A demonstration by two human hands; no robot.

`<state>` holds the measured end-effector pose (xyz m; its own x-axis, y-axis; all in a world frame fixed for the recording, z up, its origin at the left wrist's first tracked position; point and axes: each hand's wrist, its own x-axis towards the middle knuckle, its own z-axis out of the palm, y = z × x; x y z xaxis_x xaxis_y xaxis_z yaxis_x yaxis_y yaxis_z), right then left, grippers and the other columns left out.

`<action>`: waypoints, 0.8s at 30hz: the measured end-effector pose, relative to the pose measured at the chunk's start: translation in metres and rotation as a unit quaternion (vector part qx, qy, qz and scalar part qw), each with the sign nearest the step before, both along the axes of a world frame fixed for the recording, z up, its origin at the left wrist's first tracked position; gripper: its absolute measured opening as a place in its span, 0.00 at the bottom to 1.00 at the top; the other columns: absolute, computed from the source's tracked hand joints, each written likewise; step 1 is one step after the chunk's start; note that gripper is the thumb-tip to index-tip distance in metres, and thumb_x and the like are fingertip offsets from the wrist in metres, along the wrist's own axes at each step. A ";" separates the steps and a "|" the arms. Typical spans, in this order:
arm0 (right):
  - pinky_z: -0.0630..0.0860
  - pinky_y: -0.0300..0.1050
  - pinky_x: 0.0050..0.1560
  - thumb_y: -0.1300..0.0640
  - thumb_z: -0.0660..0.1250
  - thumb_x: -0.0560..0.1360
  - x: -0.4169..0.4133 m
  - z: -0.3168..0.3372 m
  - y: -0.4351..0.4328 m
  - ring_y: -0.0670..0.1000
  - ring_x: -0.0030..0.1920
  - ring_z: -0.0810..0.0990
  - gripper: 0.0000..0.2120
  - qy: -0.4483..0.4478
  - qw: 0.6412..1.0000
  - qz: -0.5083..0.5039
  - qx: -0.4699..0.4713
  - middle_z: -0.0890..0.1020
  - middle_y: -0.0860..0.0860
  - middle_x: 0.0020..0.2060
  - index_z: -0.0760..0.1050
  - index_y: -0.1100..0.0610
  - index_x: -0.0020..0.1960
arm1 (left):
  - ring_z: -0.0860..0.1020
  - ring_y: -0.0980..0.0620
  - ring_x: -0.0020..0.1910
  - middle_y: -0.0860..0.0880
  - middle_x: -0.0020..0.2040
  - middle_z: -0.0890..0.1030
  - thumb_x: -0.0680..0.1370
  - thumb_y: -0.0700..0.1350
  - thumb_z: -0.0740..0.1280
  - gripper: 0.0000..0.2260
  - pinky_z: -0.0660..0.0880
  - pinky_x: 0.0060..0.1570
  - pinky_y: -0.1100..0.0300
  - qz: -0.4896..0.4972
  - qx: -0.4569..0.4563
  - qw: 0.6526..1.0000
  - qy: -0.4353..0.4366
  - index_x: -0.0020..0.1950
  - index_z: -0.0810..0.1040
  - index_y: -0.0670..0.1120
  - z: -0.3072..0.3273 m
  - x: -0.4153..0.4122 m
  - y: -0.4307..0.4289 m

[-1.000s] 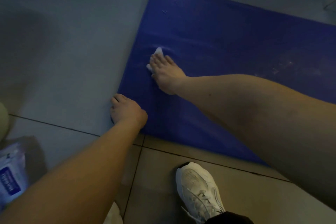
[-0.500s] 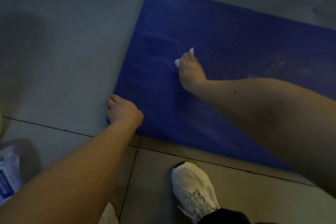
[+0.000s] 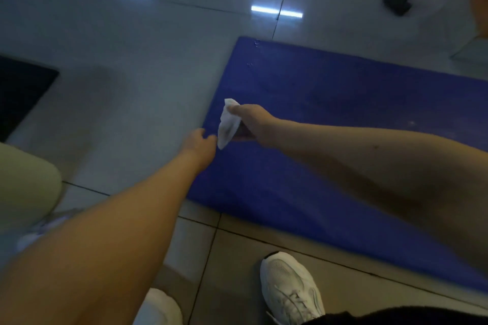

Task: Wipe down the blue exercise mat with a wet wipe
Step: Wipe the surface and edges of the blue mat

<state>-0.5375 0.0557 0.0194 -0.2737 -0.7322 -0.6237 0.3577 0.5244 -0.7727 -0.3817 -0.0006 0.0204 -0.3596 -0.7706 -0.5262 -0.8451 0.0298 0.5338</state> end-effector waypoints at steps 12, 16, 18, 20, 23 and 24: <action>0.81 0.39 0.32 0.67 0.63 0.80 0.028 0.156 -0.028 0.51 0.39 0.79 0.04 0.150 0.987 0.050 -0.027 0.78 0.55 0.44 0.73 0.60 0.50 | 0.79 0.44 0.56 0.44 0.59 0.80 0.82 0.44 0.64 0.14 0.77 0.58 0.52 0.008 -0.040 0.985 0.167 0.67 0.78 0.44 0.167 -0.005 -0.020; 0.78 0.43 0.25 0.68 0.56 0.82 0.029 0.182 -0.027 0.56 0.31 0.77 0.11 0.094 0.992 -0.085 -0.002 0.77 0.59 0.34 0.73 0.64 0.45 | 0.77 0.46 0.54 0.44 0.55 0.78 0.81 0.43 0.66 0.16 0.75 0.56 0.54 0.069 -0.056 0.976 0.201 0.67 0.76 0.40 0.216 0.009 -0.018; 0.77 0.45 0.26 0.68 0.57 0.82 0.031 0.195 -0.025 0.55 0.28 0.77 0.12 0.070 0.990 -0.123 -0.003 0.78 0.59 0.30 0.74 0.65 0.41 | 0.80 0.44 0.54 0.43 0.57 0.81 0.74 0.47 0.72 0.22 0.78 0.58 0.49 0.106 -0.043 0.967 0.228 0.66 0.77 0.40 0.238 0.018 -0.018; 0.77 0.45 0.24 0.67 0.59 0.82 0.029 0.208 -0.021 0.55 0.27 0.78 0.12 0.047 0.990 -0.133 -0.011 0.79 0.60 0.31 0.75 0.64 0.41 | 0.82 0.43 0.53 0.42 0.56 0.83 0.70 0.46 0.73 0.24 0.80 0.56 0.45 0.106 -0.035 0.965 0.237 0.64 0.78 0.39 0.261 0.024 -0.018; 0.81 0.49 0.35 0.67 0.61 0.79 0.027 0.231 -0.011 0.58 0.40 0.82 0.04 -0.019 0.995 -0.097 -0.032 0.80 0.61 0.42 0.74 0.65 0.49 | 0.82 0.47 0.46 0.42 0.54 0.81 0.77 0.39 0.70 0.11 0.80 0.44 0.53 0.063 -0.033 0.973 0.220 0.59 0.78 0.42 0.283 0.028 -0.015; 0.82 0.51 0.38 0.67 0.62 0.76 0.028 0.239 -0.007 0.59 0.44 0.81 0.05 -0.041 0.995 -0.085 -0.044 0.80 0.62 0.44 0.73 0.65 0.51 | 0.82 0.48 0.44 0.41 0.54 0.81 0.78 0.37 0.69 0.09 0.79 0.41 0.56 0.047 -0.034 0.975 0.215 0.58 0.78 0.42 0.289 0.029 -0.016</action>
